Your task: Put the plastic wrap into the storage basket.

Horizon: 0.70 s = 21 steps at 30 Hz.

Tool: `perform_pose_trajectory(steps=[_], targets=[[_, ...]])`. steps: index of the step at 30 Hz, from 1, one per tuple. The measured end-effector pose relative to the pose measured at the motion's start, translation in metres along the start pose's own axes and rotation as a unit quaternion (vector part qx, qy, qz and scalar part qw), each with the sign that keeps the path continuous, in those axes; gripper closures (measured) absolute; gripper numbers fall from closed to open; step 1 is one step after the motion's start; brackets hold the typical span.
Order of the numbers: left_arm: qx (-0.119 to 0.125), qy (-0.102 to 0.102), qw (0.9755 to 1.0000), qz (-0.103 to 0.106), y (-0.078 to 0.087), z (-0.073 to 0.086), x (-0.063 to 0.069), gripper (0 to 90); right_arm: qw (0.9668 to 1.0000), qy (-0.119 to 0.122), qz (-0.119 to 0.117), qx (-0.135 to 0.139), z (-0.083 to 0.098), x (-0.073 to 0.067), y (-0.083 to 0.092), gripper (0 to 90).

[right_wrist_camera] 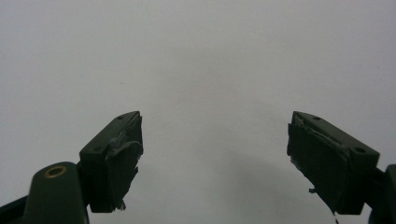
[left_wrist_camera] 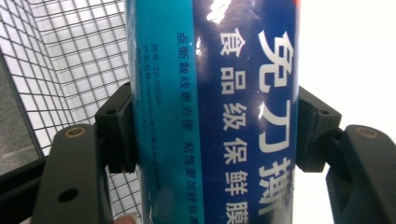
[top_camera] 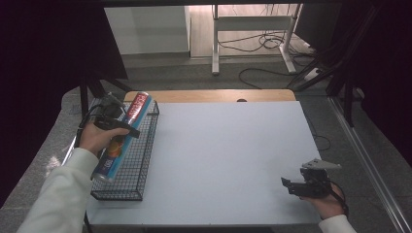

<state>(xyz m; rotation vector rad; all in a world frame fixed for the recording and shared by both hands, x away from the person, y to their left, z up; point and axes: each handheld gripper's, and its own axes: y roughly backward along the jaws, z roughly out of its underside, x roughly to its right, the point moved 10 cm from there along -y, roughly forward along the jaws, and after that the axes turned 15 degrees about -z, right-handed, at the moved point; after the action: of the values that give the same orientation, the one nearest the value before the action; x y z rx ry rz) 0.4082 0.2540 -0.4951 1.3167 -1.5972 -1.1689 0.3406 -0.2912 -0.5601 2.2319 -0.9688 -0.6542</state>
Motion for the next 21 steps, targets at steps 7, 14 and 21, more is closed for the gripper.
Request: perform_pose_trajectory(steps=[7,14,21], targets=[[-0.010,0.014,0.9998,-0.007,-0.012,0.001,-0.007,31.5,1.0000,0.000,0.001,0.000,0.000,0.000,0.000,19.0],[-0.021,0.027,0.9993,-0.016,-0.026,0.001,-0.013,31.5,1.0000,0.000,0.001,-0.001,0.000,0.001,0.000,19.0],[-0.029,0.030,0.9990,-0.018,-0.034,0.004,-0.014,31.5,1.0000,-0.001,0.001,-0.001,0.001,0.001,0.000,19.0]])
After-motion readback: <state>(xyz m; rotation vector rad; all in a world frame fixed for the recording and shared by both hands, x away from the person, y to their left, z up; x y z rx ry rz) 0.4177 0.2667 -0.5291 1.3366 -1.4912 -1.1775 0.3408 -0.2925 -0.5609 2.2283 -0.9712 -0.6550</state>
